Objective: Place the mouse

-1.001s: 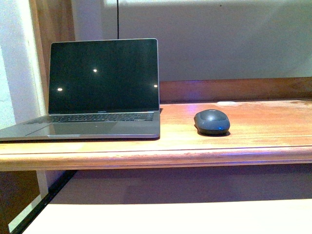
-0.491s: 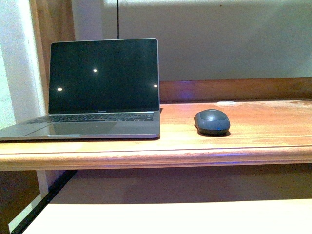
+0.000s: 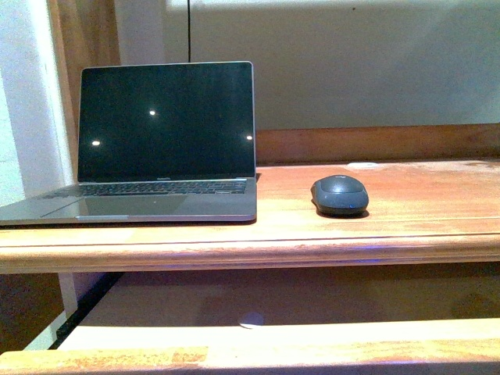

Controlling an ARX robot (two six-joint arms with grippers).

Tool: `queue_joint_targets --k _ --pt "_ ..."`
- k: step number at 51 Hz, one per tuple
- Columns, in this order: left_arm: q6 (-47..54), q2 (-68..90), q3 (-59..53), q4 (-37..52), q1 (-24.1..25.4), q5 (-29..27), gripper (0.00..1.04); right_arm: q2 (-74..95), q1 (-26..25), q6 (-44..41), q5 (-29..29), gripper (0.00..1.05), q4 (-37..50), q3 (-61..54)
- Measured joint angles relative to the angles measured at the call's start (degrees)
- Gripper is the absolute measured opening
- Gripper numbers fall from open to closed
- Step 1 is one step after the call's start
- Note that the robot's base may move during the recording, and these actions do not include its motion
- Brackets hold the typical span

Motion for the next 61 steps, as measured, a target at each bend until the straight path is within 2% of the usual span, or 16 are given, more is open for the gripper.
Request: queue_joint_targets --k 11,22,32,39,49,58,61 --pt "0.0 0.0 0.0 0.0 0.0 0.0 0.97 13.1 8.9 6.9 15.8 0.97 10.9 7.0" --pt "0.0 0.0 0.0 0.0 0.0 0.0 0.97 19.2 12.5 11.2 22.9 0.97 15.0 10.6" --pt "0.0 0.0 0.0 0.0 0.0 0.0 0.97 22.0 13.8 14.4 26.3 0.97 18.0 11.0" --pt "0.0 0.0 0.0 0.0 0.0 0.0 0.97 20.5 12.5 15.0 23.3 0.97 16.1 11.0" --pt "0.0 0.0 0.0 0.0 0.0 0.0 0.97 11.8 5.6 12.7 17.9 0.97 7.8 9.4" --pt "0.0 0.0 0.0 0.0 0.0 0.0 0.97 -0.7 -4.3 12.3 6.1 0.97 -0.4 6.7" --pt "0.0 0.0 0.0 0.0 0.0 0.0 0.97 -5.2 -9.8 13.0 2.2 0.97 -1.3 6.3"
